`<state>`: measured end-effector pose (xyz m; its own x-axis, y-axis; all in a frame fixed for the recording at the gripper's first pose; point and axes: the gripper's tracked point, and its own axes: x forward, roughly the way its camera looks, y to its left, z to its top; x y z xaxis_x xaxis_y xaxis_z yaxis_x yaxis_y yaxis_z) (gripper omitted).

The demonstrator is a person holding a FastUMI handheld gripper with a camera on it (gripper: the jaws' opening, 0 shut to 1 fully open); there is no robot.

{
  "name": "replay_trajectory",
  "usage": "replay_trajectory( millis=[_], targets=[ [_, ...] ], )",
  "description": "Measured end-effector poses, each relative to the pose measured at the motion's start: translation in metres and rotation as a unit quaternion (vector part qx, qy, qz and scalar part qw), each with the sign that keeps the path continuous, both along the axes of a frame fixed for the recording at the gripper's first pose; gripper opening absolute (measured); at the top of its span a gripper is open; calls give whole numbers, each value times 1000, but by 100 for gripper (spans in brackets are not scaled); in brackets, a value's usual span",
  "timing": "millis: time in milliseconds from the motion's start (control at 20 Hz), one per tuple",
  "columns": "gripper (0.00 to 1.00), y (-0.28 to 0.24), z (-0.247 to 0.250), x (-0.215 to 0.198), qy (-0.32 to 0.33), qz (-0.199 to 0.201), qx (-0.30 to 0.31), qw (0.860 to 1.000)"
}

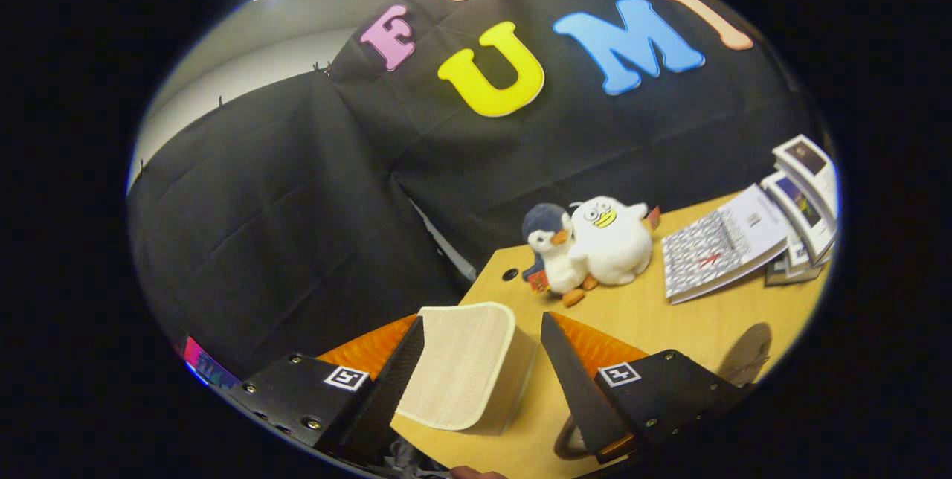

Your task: Open the storage box then place both shoes into the box .Put the left shoe in first, then the right shoe, with the right side of both shoes facing outward in a uniform manner.

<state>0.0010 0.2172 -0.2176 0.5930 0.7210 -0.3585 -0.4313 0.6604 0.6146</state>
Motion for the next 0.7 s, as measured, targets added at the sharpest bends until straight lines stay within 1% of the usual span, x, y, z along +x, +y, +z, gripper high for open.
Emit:
replay_trajectory(
  millis=[100,300,450,600,700],
  targets=[
    [96,17,-25,0,52,22,31,998],
    [96,39,-79,-4,122,62,37,990],
    [96,53,-114,-7,167,81,41,982],
    [96,69,-128,-9,199,95,62,973],
    [96,76,-132,-10,210,101,64,970]
  ],
)
